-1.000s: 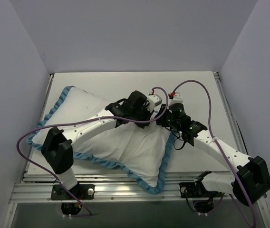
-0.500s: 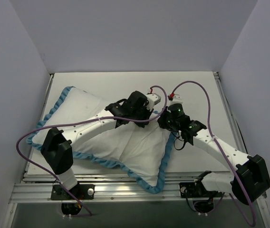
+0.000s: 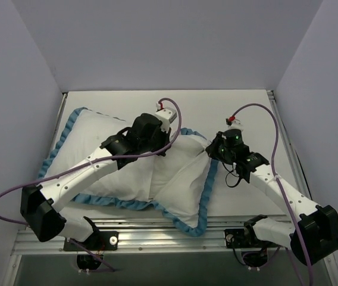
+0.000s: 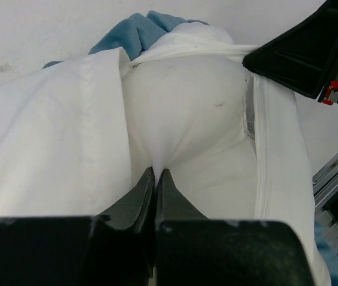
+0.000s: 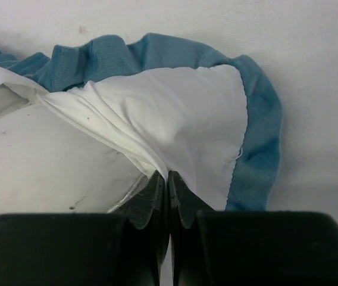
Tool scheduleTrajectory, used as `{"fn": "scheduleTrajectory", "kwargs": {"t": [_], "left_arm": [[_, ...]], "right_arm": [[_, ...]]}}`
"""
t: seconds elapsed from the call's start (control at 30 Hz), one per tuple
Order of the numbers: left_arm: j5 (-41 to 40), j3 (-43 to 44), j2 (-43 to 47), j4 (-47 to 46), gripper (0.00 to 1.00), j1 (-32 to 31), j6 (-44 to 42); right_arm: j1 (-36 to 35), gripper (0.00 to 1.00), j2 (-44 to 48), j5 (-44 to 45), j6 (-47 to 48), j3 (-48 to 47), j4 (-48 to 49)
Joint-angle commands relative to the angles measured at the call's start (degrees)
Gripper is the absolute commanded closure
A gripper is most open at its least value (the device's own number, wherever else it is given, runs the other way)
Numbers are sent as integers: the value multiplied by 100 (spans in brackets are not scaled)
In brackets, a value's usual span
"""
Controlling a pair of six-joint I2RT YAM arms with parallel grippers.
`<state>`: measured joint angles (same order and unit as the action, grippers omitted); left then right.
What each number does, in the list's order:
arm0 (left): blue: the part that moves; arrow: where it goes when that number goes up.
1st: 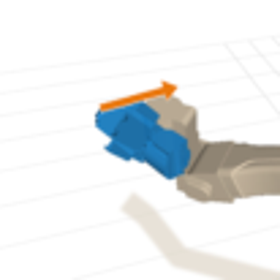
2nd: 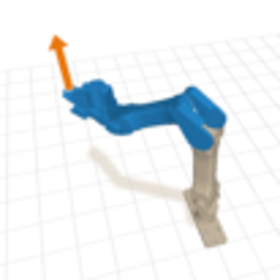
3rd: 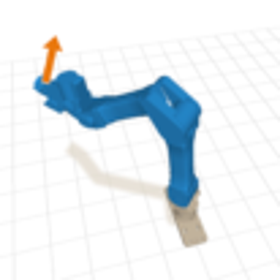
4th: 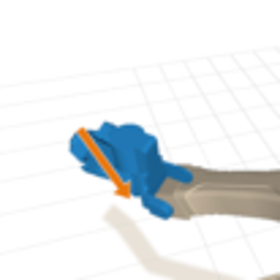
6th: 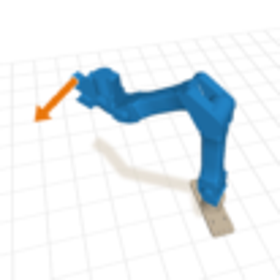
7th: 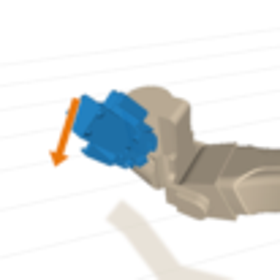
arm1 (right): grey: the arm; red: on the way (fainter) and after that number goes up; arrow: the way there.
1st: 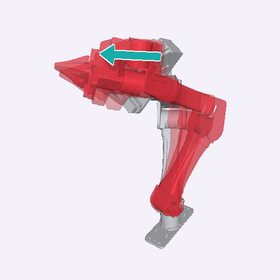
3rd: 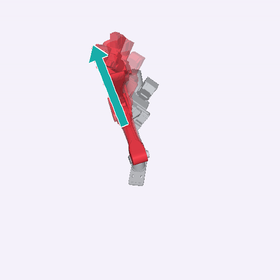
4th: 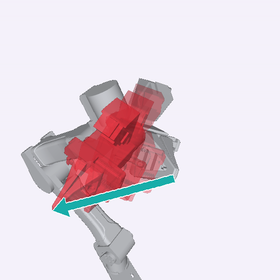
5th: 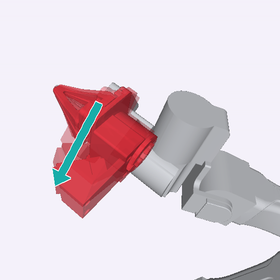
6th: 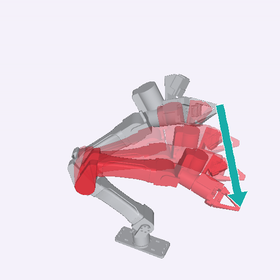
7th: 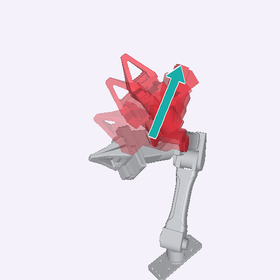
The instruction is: Remove the pillowcase from the pillow
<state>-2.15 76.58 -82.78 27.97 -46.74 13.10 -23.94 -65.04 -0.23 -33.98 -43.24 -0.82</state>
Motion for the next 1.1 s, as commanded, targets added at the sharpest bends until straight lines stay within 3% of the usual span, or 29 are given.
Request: {"fn": "scheduleTrajectory", "kwargs": {"t": [0.0, 0.3, 0.43, 0.5, 0.7, 0.73, 0.93, 0.97, 1.0, 1.07], "left_arm": [[-865, -212, 780, -36, 98, 314, 227], [-901, -1214, 2257, -1205, 98, 613, 737], [-769, -1575, 2714, -1767, 98, 631, 852], [-620, -1733, 2759, -2224, 98, 640, 896], [-506, -1279, 2005, -2981, 98, 640, 905], [-523, -1120, 1568, -2964, 98, 631, 905], [-786, 180, -147, -2489, 97, 640, 589], [-787, 287, -272, -2498, 94, 640, 545], [-787, 375, -352, -2506, 82, 649, 414], [-795, 638, -502, -2428, 69, 640, 316]], "right_arm": [[355, 100, 52, 797, 67, 290, -455], [487, 100, -35, 481, 93, 536, -147], [452, 100, -150, -379, 312, 650, 379], [400, 100, -229, -923, 374, 703, 678], [188, 100, -326, -1023, 488, 397, 592], [188, 97, -308, -1006, 506, 309, 557], [57, 52, -124, -383, 673, -850, -461], [-13, 48, -36, -59, 638, -957, -741], [-101, 44, 8, 144, 594, -1045, -875], [-496, 34, 139, 566, 454, -1204, -1121]]}}
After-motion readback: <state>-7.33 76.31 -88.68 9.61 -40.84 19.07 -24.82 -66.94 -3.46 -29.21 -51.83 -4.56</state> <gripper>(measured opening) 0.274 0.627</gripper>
